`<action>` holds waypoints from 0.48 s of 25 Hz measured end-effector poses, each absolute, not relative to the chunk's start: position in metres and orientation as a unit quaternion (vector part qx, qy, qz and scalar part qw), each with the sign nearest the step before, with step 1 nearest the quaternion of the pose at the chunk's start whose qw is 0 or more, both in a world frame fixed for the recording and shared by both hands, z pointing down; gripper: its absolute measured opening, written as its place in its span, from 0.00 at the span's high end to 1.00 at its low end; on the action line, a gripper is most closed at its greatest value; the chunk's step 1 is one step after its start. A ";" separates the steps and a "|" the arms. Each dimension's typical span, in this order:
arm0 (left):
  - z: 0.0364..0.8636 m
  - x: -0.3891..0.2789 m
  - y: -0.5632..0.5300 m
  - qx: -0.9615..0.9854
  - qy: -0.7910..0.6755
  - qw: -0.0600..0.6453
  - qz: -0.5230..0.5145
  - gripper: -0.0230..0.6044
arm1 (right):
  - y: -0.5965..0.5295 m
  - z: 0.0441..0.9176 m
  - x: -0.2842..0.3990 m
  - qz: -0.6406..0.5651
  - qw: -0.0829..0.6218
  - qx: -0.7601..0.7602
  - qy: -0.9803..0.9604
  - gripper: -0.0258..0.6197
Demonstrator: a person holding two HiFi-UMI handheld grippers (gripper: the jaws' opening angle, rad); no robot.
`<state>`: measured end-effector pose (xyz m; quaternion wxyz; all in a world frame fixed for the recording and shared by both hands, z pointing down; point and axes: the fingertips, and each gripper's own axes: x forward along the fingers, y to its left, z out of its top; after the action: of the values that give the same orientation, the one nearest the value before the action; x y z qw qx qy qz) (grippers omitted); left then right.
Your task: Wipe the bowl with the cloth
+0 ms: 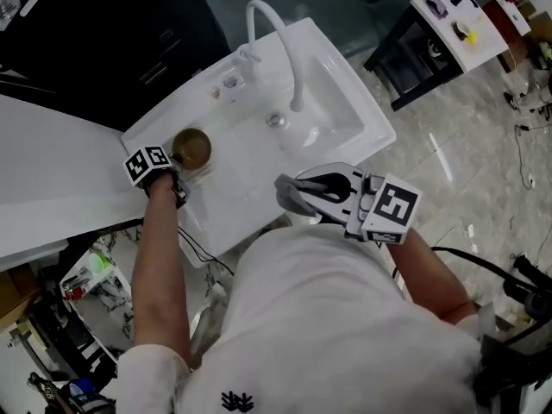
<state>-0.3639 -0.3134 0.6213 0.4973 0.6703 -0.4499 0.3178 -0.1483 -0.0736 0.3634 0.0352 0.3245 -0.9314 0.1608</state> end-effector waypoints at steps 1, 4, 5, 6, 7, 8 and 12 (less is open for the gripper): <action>0.623 -0.364 -0.315 0.668 -0.450 0.497 0.322 0.93 | -0.074 0.364 -0.146 0.162 0.035 0.327 -0.930 0.91; 0.624 -0.362 -0.324 0.663 -0.451 0.495 0.336 0.93 | -0.077 0.365 -0.141 0.164 0.034 0.334 -0.928 0.91; 0.625 -0.362 -0.326 0.661 -0.451 0.496 0.337 0.93 | -0.077 0.366 -0.139 0.164 0.033 0.335 -0.927 0.91; 0.626 -0.362 -0.327 0.658 -0.451 0.498 0.339 0.93 | -0.077 0.367 -0.139 0.165 0.033 0.336 -0.927 0.91; 0.628 -0.363 -0.327 0.655 -0.450 0.502 0.342 0.93 | -0.076 0.367 -0.138 0.165 0.032 0.337 -0.926 0.91; 0.630 -0.364 -0.325 0.651 -0.448 0.505 0.346 0.93 | -0.075 0.367 -0.138 0.164 0.031 0.338 -0.926 0.91; 0.634 -0.364 -0.323 0.641 -0.441 0.516 0.360 0.93 | -0.076 0.366 -0.134 0.162 0.024 0.340 -0.926 0.91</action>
<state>-0.3635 -0.3229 0.6342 0.5160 0.6406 -0.4405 0.3596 -0.1340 -0.0760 0.3662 0.0236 0.3403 -0.9259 0.1625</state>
